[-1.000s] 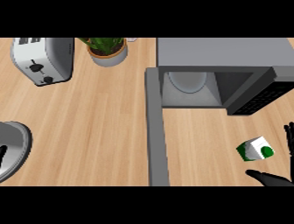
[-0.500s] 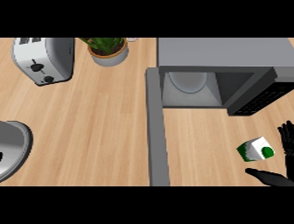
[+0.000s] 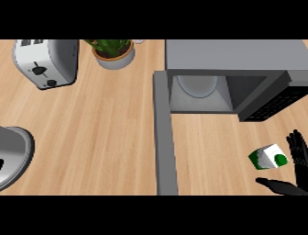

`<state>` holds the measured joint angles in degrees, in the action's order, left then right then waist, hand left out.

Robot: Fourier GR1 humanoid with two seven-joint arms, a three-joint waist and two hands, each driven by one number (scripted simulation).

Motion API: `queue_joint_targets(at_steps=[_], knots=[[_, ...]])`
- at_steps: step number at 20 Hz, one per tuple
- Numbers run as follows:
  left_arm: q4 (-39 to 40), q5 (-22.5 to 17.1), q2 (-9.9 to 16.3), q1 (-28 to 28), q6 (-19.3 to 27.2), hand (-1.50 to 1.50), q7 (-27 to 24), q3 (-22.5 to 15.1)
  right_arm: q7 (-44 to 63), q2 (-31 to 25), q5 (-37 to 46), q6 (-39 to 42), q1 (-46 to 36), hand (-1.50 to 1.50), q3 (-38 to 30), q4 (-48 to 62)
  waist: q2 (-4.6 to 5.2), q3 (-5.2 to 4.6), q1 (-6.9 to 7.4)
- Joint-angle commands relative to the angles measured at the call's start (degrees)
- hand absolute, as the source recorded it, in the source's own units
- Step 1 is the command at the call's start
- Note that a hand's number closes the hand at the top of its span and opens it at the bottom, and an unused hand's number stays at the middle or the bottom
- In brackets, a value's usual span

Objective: Pick up the milk, place it into the microwave and close the microwave

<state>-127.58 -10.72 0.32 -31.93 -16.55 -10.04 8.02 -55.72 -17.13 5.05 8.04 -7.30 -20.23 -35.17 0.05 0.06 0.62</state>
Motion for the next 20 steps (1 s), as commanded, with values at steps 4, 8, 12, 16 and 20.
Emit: queue_joint_targets(at_steps=[4,8,12,16,20], knots=[[-2.83,-1.44,0.01,2.0,1.46,-1.5,4.69,0.88,-8.03,-0.7,1.81,2.8,-3.67,-1.5,1.06,13.12,0.08,0.04,0.02],[-0.52,-3.01,0.69,-2.36,-3.11,-1.5,-0.56,2.83,-6.33,-2.35,1.0,5.35,-7.22,-1.5,0.76,16.4,0.04,0.03,0.31],[2.16,-1.7,0.04,0.74,-1.89,-1.5,-0.89,2.93,-9.69,-1.3,0.37,2.45,-9.36,-1.5,-0.66,19.17,0.21,0.11,0.47],[-3.08,-2.22,-0.29,-2.38,-0.67,-1.5,1.6,1.05,-12.25,-0.54,-0.34,3.22,-7.6,-1.5,-0.73,18.12,0.12,0.12,0.54],[3.53,-3.15,1.26,0.81,-2.82,-1.5,-1.0,3.99,-9.28,-0.51,-3.54,10.14,-9.48,1.5,-2.07,17.29,0.12,0.09,0.29]])
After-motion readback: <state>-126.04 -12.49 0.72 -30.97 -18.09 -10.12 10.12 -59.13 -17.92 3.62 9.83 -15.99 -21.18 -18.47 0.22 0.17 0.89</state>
